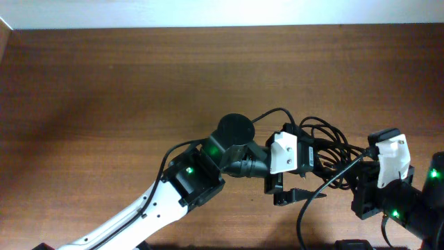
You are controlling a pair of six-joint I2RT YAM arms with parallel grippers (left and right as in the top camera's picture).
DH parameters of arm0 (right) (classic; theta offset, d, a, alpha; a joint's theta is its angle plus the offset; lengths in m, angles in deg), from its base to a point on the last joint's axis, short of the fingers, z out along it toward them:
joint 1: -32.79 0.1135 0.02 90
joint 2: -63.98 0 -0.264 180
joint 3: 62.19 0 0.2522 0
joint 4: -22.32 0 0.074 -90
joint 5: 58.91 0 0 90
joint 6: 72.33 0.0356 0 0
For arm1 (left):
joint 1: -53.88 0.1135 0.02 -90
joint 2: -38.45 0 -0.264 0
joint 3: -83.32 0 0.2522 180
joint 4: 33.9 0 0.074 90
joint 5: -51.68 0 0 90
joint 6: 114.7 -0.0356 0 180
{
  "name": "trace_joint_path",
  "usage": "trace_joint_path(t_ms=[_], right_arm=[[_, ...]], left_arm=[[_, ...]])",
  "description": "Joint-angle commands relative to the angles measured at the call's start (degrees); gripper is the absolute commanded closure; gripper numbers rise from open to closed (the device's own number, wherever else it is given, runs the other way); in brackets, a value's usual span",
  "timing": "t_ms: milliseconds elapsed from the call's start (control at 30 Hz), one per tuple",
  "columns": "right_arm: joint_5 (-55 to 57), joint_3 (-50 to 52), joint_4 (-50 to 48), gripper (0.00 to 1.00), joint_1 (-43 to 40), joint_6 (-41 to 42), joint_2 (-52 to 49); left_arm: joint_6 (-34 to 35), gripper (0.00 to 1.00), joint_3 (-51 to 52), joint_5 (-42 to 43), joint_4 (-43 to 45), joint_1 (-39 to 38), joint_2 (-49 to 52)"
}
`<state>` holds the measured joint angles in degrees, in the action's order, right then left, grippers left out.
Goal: Untangle cables
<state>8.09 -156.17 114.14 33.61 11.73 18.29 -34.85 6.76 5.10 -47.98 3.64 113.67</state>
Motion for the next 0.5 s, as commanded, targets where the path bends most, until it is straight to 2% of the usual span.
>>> trace_joint_path(t_ms=[0, 167, 200, 233, 267, 300, 367, 467], right_arm=[[-0.7, 0.2, -0.4, 0.96, -0.1, 0.4, 0.3], [-3.3, 0.2, -0.4, 0.96, -0.1, 0.2, 0.3], [-3.3, 0.2, -0.4, 0.96, -0.1, -0.1, 0.3], [-3.3, 0.2, -0.4, 0.96, -0.1, -0.7, 0.3], [-3.4, 0.2, -0.4, 0.96, -0.1, -0.7, 0.3], [-3.4, 0.2, -0.4, 0.96, -0.1, -0.7, 0.3], [-3.4, 0.2, 0.0, 0.96, -0.1, -0.7, 0.3], [-3.4, 0.2, 0.3, 0.96, -0.1, -0.7, 0.3]], left_arm=[[0.5, 0.04, -0.5, 1.4, 0.3, -0.4, 1.6], [0.5, 0.08, -0.5, 1.3, 1.3, -0.4, 2.3], [0.5, 0.13, -0.5, 1.4, 2.5, -0.3, 2.3], [0.5, 0.32, -0.5, 1.4, 4.2, -0.3, 2.2], [0.5, 0.46, -0.5, 1.4, 5.1, -0.3, 2.2], [0.5, 0.74, -0.5, 1.4, 5.6, -0.3, 2.2], [0.5, 0.99, -0.5, 1.4, 5.7, -0.3, 2.2], [0.5, 1.0, -0.5, 1.3, 5.7, -0.3, 2.2]])
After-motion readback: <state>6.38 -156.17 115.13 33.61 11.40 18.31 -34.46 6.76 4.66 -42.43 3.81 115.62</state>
